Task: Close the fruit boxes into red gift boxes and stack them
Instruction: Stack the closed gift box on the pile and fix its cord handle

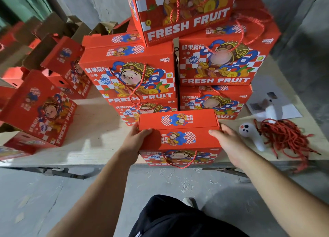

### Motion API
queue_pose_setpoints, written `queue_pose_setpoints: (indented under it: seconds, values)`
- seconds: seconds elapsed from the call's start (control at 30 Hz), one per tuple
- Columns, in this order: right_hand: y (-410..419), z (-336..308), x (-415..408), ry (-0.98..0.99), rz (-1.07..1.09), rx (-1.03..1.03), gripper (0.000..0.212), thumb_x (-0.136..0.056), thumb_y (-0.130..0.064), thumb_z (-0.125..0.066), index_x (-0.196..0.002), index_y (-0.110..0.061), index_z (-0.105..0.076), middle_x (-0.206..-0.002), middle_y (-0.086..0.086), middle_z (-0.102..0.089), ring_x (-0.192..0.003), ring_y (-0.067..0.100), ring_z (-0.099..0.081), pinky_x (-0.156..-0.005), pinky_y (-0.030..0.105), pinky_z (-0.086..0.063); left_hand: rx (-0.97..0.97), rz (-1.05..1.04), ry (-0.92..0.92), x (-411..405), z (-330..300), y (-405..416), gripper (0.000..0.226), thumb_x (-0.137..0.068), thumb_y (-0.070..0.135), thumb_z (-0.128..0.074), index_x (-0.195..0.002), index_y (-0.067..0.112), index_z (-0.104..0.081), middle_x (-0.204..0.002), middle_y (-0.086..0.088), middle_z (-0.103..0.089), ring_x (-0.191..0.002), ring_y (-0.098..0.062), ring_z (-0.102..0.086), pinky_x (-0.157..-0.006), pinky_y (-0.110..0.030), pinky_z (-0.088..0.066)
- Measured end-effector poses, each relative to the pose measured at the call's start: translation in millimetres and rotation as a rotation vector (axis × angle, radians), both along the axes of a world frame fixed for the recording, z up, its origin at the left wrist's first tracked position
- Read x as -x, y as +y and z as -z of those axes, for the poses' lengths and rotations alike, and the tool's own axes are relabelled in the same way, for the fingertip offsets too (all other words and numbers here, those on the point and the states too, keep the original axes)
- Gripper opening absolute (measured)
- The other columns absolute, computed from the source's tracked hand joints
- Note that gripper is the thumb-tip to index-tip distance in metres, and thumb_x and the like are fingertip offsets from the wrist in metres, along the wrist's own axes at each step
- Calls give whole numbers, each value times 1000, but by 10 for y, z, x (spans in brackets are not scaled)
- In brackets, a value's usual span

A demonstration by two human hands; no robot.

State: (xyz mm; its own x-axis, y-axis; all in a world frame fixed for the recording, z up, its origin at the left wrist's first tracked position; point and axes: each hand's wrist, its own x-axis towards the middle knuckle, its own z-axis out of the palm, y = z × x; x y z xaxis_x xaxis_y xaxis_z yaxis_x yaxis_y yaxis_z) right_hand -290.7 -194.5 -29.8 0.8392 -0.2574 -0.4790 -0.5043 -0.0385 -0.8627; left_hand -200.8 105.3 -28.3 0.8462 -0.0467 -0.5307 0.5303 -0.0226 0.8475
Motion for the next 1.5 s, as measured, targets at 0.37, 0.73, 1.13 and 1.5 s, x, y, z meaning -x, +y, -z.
queue_pose_setpoints:
  seconds: [0.37, 0.73, 1.13, 1.5]
  values:
    - [287, 182, 352, 289, 443, -610, 68, -81, -82, -59, -119, -26, -67, -115, 11, -75, -98, 32, -70, -91, 59, -54, -156, -4, -45, -345, -63, -145, 32, -72, 36, -75, -101, 26, -67, -104, -12, -74, -86, -24, -73, -73, -48, -64]
    - [342, -79, 75, 35, 264, -157, 26, -91, -44, -72, -109, -26, -65, -103, -5, -75, -88, 6, -71, -79, 33, -54, -421, 359, 197, -85, 1, -462, 55, -107, 56, -37, -104, 13, -70, -102, 3, -77, -82, -11, -71, -79, -25, -49]
    - [445, -1125, 49, -242, -88, -279, 19, -94, -44, -67, -103, -33, -79, -104, -5, -80, -96, 8, -75, -79, 31, -54, 103, 234, -723, 400, -1064, -958, 13, -103, 23, -57, -113, 17, -64, -94, -20, -65, -87, -21, -63, -79, -32, -54]
    - [667, -1274, -144, -265, 43, -626, 38, -90, -50, -63, -75, -16, -63, -70, 8, -50, -72, 24, -55, -81, 36, -50, -773, 435, -1221, 487, -1592, -691, 37, -106, 38, -44, -139, 31, -61, -117, 18, -70, -116, -14, -59, -96, -38, -42]
